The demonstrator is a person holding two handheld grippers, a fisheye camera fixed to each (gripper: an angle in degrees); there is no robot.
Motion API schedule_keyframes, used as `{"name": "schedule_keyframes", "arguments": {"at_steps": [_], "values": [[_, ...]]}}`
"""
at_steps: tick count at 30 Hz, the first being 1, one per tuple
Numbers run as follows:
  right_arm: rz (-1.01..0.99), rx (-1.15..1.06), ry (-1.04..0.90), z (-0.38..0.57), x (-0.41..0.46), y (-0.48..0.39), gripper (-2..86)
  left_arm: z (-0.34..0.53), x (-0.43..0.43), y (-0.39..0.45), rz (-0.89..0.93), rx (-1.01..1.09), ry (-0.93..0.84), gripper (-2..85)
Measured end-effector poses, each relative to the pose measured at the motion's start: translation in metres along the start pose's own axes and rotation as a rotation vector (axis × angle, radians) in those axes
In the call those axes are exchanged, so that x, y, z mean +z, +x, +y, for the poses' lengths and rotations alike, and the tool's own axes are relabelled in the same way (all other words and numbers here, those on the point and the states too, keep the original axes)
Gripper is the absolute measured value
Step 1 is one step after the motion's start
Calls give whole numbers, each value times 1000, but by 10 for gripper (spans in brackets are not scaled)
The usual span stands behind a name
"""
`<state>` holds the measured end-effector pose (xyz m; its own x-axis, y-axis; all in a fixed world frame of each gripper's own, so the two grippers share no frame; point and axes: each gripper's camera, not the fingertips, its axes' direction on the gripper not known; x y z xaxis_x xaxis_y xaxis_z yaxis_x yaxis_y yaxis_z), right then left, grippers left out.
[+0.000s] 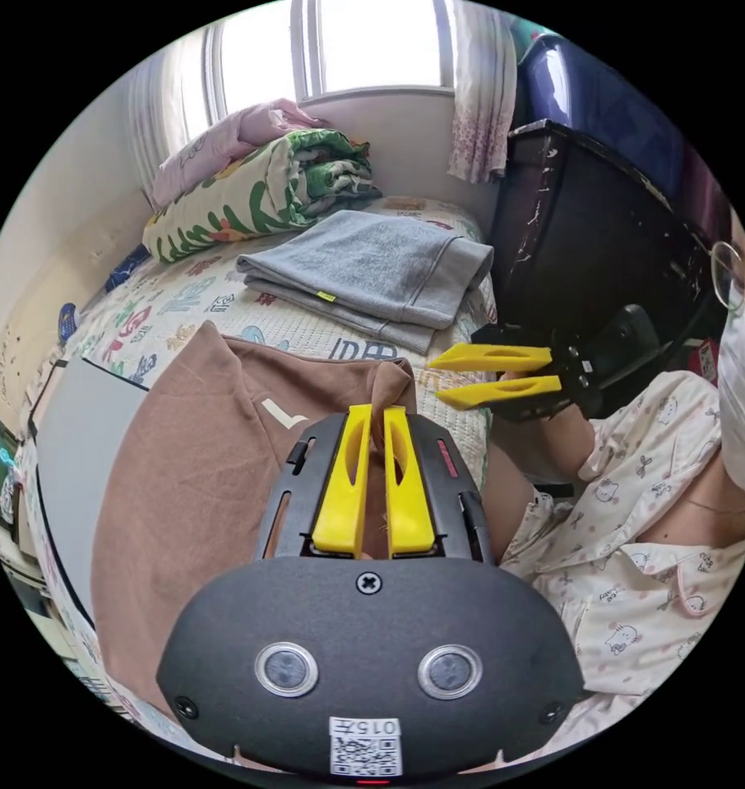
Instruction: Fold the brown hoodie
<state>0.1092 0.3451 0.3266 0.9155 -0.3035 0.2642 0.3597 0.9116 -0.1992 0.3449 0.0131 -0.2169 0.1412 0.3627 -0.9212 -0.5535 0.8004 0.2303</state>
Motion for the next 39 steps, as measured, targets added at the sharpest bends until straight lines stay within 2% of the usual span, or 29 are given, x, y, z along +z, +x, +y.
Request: {"name": "schedule_keyframes", "arguments": {"at_steps": [4, 8, 14, 17, 20, 25, 27, 30, 32, 34, 39], "values": [[-34, 129, -190, -18, 41, 6, 86, 7, 1, -20, 35, -19, 18, 9], [-81, 273, -193, -21, 48, 19, 88, 14, 7, -32, 50, -24, 25, 9], [-67, 252, -234, -35, 59, 20, 68, 12, 14, -43, 47, -17, 13, 8], [-61, 253, -164, -31, 47, 23, 16, 12, 12, -48, 41, -23, 18, 9], [-67, 293, -29, -16, 19, 27, 3, 12, 10, -53, 46, -33, 30, 9], [-118, 380, 68, 16, -11, 41, -1, 4, 11, -54, 77, -36, 29, 9], [-141, 433, 71, 25, -18, 51, 8, -2, 16, -48, 104, -12, 4, 9], [-199, 536, 63, 32, -27, 76, 66, -16, 33, -27, 149, 71, -83, 9], [-288, 587, 73, 31, -31, 93, 106, -26, 46, -5, 102, 154, -162, 9], [-323, 614, 74, 28, -33, 101, 124, -31, 47, 7, 63, 187, -167, 10], [-371, 693, 71, 19, -32, 113, 133, -44, 41, 18, 143, 222, -197, 14]]}}
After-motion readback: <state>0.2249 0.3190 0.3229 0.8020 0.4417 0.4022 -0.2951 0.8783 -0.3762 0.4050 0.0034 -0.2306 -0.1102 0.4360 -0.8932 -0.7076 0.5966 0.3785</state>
